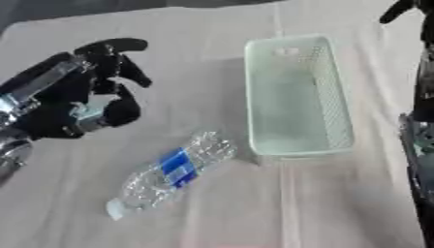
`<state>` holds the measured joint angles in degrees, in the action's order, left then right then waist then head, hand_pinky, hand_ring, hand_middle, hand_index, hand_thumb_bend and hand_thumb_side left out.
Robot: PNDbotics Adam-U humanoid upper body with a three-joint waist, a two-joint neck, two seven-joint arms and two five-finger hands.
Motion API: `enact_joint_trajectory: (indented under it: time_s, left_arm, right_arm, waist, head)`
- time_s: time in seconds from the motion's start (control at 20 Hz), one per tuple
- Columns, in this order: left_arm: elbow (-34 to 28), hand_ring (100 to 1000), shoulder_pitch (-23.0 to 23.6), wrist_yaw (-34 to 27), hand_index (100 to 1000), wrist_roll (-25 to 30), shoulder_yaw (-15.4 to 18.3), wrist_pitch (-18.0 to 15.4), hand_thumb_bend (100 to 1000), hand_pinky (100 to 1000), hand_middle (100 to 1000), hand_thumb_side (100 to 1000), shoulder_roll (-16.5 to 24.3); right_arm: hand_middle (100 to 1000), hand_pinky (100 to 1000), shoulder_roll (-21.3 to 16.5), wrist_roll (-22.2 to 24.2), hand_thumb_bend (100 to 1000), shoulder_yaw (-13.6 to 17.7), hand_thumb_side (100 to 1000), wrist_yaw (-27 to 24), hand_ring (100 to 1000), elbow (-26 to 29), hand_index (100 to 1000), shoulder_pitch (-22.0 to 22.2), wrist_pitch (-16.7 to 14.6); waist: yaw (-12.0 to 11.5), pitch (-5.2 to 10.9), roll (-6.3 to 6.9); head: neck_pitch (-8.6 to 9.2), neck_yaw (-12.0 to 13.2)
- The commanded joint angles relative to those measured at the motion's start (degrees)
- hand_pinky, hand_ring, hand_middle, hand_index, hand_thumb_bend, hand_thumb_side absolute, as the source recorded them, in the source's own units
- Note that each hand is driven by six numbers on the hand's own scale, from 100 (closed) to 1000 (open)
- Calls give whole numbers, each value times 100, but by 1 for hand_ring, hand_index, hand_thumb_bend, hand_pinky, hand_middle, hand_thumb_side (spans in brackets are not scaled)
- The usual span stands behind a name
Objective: Pick up objects on the table and place them in the box.
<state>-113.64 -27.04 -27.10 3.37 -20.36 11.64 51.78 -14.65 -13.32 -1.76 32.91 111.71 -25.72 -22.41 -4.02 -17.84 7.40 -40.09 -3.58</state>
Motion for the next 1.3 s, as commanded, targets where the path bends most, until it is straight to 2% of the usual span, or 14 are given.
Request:
enact_joint_trajectory:
  time_s: [0.05,0.35,0.5,0.55,0.6,0.75,0.8,0.85,0.9,1.15,1.3]
  left_arm:
    - [-95,775,-81,-22,942,275,30,49,727,563,596,567,213]
    - [-95,782,-41,221,943,759,-84,293,738,574,614,572,150]
    - [-95,764,-170,454,936,852,-206,468,786,552,634,505,223]
    - [-95,767,-227,588,938,873,-248,525,783,556,635,510,223]
    - [-95,720,-287,766,917,885,-266,559,840,500,633,445,216]
    - [-95,684,-422,1626,892,963,-251,529,908,462,658,400,161]
    - [-95,685,-453,2000,893,1033,-237,464,942,468,705,396,140]
    - [-95,686,-473,2411,893,1149,-229,376,945,469,713,398,116]
    - [-95,673,-484,2813,898,1295,-224,281,964,460,780,422,88]
    - [-95,674,-570,5047,906,2217,-99,-309,962,474,838,473,-254]
    - [-95,672,-562,5701,902,2499,-34,-490,962,471,835,486,-531]
  right_arm:
    - [826,401,-65,21,185,7,1000,24,663,61,867,-18,4]
    - [826,401,-68,22,184,18,1000,28,663,56,867,-4,10]
    - [826,401,-65,24,180,22,1000,29,663,51,867,15,16]
    - [826,401,-62,25,180,23,1000,28,663,49,867,22,19]
    - [826,401,-60,28,181,23,1000,28,663,48,868,29,22]
    - [826,402,-52,31,175,25,999,24,663,49,868,33,27]
    - [826,403,-49,30,173,27,998,22,663,52,868,33,30]
    - [826,403,-47,28,173,29,997,20,663,54,868,32,33]
    - [826,404,-44,27,168,31,995,18,663,56,868,32,37]
    - [826,404,-26,19,163,52,989,13,663,69,868,44,63]
    - [826,405,-15,14,162,65,987,14,663,77,869,50,77]
  waist:
    - [-8,144,4]
    - [11,163,24]
    - [-5,187,55]
    - [-10,195,66]
    - [-13,201,76]
    - [-8,216,97]
    - [-6,220,104]
    - [-4,223,112]
    - [-4,227,118]
    - [-54,247,142]
    - [-78,248,142]
  head:
    - [0,-54]
    - [-26,-79]
    - [-49,-74]
    - [-54,-71]
    - [-56,-74]
    - [-61,-104]
    - [-61,-112]
    - [-58,-118]
    - [-56,-124]
    - [-59,-148]
    - [-57,-160]
